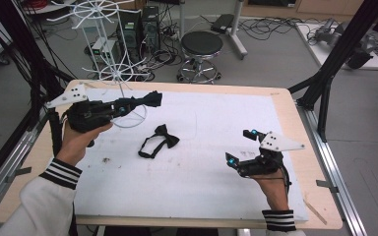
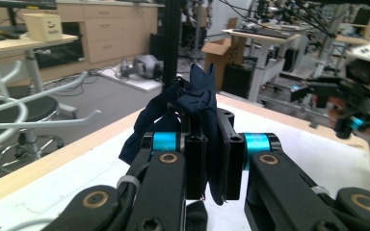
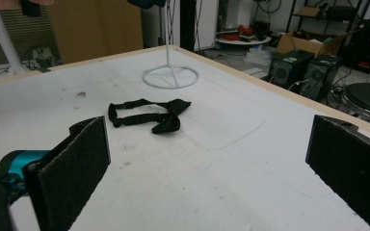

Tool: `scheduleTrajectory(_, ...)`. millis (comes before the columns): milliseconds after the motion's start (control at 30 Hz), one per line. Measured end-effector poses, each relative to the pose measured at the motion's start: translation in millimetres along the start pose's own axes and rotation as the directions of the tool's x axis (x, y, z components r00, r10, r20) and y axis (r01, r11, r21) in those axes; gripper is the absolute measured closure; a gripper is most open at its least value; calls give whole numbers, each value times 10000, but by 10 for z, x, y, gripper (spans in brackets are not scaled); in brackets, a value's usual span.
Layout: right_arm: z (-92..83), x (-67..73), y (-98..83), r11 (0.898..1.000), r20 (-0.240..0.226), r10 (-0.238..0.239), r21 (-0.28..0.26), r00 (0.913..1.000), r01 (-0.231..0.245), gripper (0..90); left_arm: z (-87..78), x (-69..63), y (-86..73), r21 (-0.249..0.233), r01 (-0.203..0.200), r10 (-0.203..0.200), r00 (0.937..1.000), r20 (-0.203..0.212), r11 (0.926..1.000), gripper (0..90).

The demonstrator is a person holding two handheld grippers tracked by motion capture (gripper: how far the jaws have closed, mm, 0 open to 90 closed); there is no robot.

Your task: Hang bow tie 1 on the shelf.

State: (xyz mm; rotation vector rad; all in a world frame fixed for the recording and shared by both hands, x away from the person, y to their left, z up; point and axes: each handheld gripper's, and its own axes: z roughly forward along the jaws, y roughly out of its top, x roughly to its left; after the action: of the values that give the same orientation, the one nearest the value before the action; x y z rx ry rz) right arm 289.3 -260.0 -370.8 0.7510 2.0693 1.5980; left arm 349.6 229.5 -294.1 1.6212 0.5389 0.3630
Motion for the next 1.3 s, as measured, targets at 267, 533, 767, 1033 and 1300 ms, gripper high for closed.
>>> scheduleTrajectory(267, -57, -5, -143, 9989, 56, 145, -449, 9999, -143, 8, -15, 50, 19, -101, 320, -325, 9977, -596, 9994, 837)
scheduleTrajectory(533, -129, 14, -236, 9918, 132, -14, -1274, 9999, 31, 9, -33, 102, 19, -318, 733, -765, 9899, -1192, 9968, 837)
scheduleTrajectory(767, -176, 15, -331, 9881, 331, 69, -1537, 9994, -17, 8, -29, 121, 20, -485, 895, -965, 9813, -1668, 9948, 837)
scheduleTrajectory(1033, -196, 16, -421, 9848, 494, 153, -1735, 9987, -65, 8, -13, 143, 15, -569, 1080, -1180, 9685, -2192, 9925, 837)
scheduleTrajectory(1300, -185, 14, -488, 9852, 744, 36, -1709, 9972, 92, 9, 34, 165, 6, -641, 1302, -1433, 9457, -2918, 9894, 837)
